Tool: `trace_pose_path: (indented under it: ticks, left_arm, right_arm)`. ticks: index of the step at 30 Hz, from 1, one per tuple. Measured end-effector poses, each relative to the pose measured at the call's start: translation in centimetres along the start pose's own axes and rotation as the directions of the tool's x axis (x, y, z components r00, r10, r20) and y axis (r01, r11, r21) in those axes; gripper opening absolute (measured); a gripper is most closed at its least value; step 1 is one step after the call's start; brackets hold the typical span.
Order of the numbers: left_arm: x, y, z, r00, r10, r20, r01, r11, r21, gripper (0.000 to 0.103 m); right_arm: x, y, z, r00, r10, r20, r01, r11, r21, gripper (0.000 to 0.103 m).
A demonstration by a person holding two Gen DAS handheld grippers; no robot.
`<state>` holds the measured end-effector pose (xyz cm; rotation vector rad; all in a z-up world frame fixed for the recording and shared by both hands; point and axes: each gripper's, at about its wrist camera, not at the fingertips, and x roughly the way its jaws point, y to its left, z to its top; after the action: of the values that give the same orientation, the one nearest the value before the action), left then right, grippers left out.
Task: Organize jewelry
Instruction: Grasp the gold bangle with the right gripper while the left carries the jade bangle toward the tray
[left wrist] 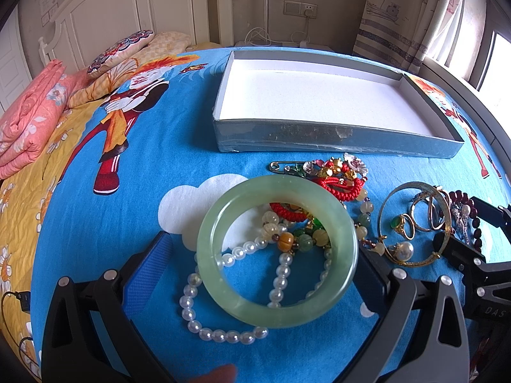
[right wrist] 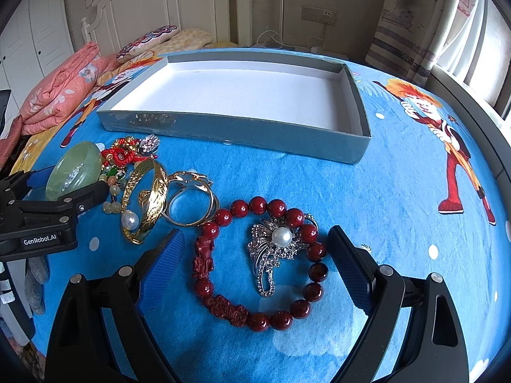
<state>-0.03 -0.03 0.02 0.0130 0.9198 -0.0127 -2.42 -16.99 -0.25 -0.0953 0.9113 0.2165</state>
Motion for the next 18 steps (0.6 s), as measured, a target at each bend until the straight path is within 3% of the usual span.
trace_pose_path:
  ticks: [12, 18]
  left_arm:
    - [-1.2, 1.1, -1.8, 0.994, -0.109, -0.03, 0.112, 0.983, 0.142, 0.101]
    - [-1.9, 2.5, -2.2, 0.98, -0.199, -0.015, 0.199, 0.974, 0.106, 0.101]
  right_arm:
    - [-1.0, -1.0, -1.4, 0.997, 0.075, -0.022, -0.076, 0.994, -0.073, 0.087]
    - [-2.1, -1.9, -2.7, 0.995, 0.101, -0.016, -0.102, 0.992, -0.072, 0.087]
